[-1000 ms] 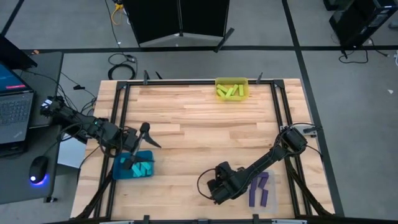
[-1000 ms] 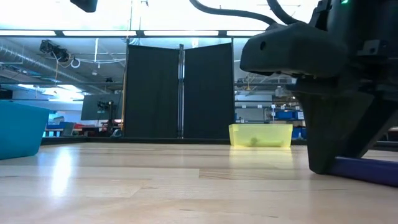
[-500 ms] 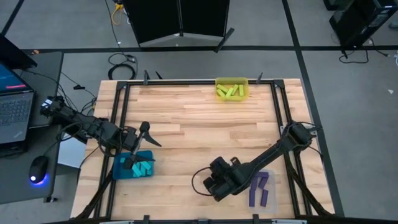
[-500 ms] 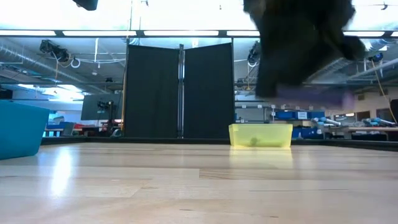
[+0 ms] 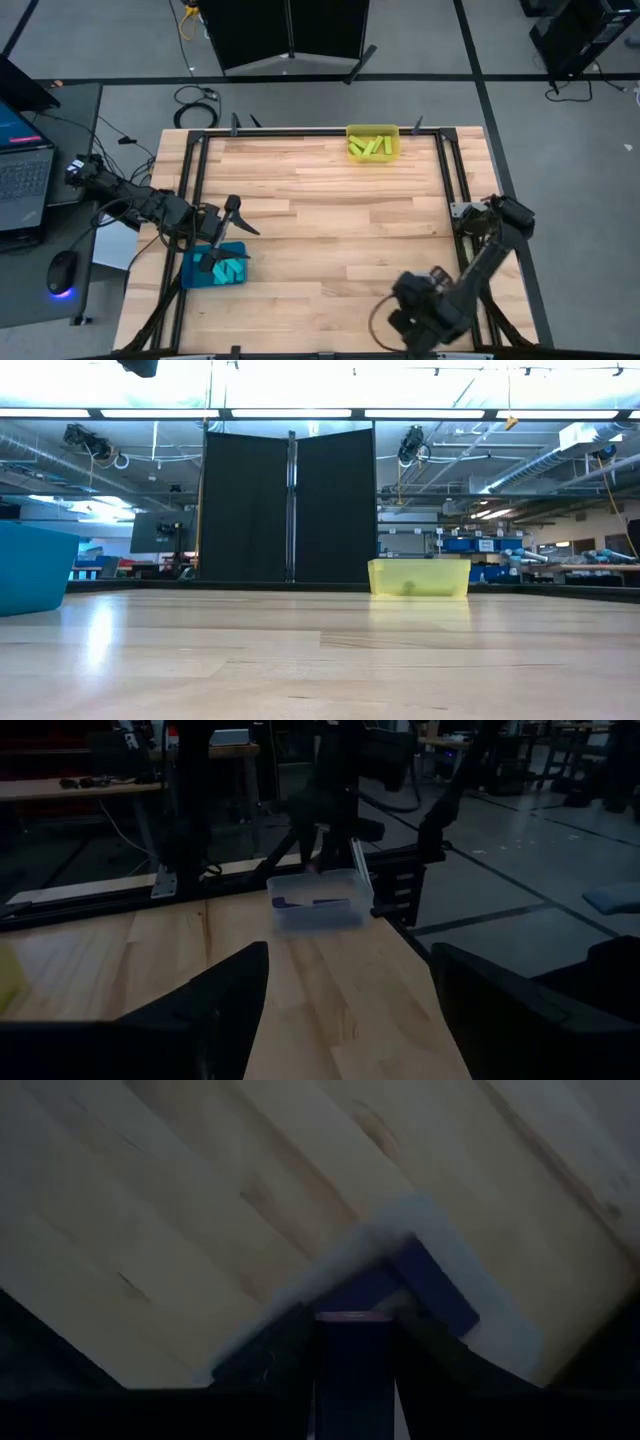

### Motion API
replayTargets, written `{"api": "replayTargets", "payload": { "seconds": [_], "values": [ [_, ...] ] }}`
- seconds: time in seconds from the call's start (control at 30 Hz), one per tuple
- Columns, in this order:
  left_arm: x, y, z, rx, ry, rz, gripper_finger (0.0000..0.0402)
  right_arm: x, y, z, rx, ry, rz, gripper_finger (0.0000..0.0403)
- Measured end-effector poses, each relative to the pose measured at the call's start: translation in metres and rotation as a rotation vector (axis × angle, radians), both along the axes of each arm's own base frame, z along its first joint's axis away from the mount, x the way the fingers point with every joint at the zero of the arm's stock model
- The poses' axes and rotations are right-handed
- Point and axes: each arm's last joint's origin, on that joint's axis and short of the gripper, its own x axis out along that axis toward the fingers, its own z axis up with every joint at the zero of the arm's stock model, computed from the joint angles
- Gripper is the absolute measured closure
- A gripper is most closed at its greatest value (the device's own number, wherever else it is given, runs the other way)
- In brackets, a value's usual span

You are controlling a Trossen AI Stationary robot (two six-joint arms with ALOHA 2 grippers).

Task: Sort blocks
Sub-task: Put the purple block into the transparent bin, then return to Home Position

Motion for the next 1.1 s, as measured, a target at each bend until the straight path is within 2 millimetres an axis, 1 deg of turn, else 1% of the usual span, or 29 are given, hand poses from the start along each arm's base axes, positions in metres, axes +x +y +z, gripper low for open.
{"api": "replayTargets", "payload": {
  "seconds": [0.1, 0.13, 0.2, 0.3, 0.37, 0.43, 0.5, 0.57, 0.6, 0.7, 0.8, 0.9, 1.07, 1.1],
  "values": [
    [0.000, 0.000, 0.000, 0.000, -0.001, 0.005, 0.0115, -0.013, 0.007, -0.005, -0.029, -0.036, -0.079, 0.0284],
    [0.000, 0.000, 0.000, 0.001, -0.001, 0.010, 0.0115, -0.016, 0.008, -0.008, -0.037, -0.043, -0.101, 0.0278],
    [0.000, 0.000, 0.000, -0.001, -0.003, 0.017, 0.0115, -0.021, 0.011, -0.013, -0.037, -0.052, -0.133, 0.0244],
    [0.000, 0.001, 0.001, -0.010, -0.006, 0.022, 0.0115, -0.025, 0.012, -0.018, -0.043, -0.060, -0.151, 0.0173],
    [0.000, 0.001, 0.001, -0.019, -0.003, 0.024, 0.0115, -0.025, 0.013, -0.019, -0.042, -0.066, -0.148, 0.0131],
    [0.001, 0.001, 0.001, -0.015, -0.007, 0.057, 0.0115, -0.024, 0.012, -0.018, -0.064, -0.095, -0.137, 0.0100],
    [0.001, 0.005, 0.003, -0.018, -0.031, 0.174, 0.0115, -0.024, 0.012, -0.016, -0.113, -0.182, -0.109, 0.0080],
    [0.002, 0.008, 0.006, -0.032, -0.057, 0.272, 0.0116, -0.024, 0.010, -0.010, -0.180, -0.319, -0.062, 0.0075],
    [0.002, 0.008, 0.007, -0.037, -0.066, 0.285, 0.0118, -0.024, 0.009, -0.006, -0.215, -0.392, -0.037, 0.0076],
    [0.002, 0.008, 0.009, -0.051, -0.084, 0.272, 0.0137, -0.024, 0.006, 0.008, -0.315, -0.568, 0.059, 0.0100],
    [0.002, 0.008, 0.009, -0.050, -0.082, 0.275, 0.0178, -0.019, -0.003, 0.021, -0.392, -0.656, 0.132, 0.0151],
    [0.002, 0.009, 0.008, -0.047, -0.081, 0.316, 0.0238, -0.002, -0.012, 0.028, -0.438, -0.645, 0.208, 0.0224],
    [0.005, 0.018, 0.005, -0.026, -0.056, 0.378, 0.0357, 0.037, -0.027, 0.031, -0.519, -0.582, 0.394, 0.0358],
    [0.006, 0.020, 0.004, -0.025, -0.047, 0.376, 0.0378, 0.046, -0.032, 0.032, -0.528, -0.564, 0.429, 0.0380]
  ]
}}
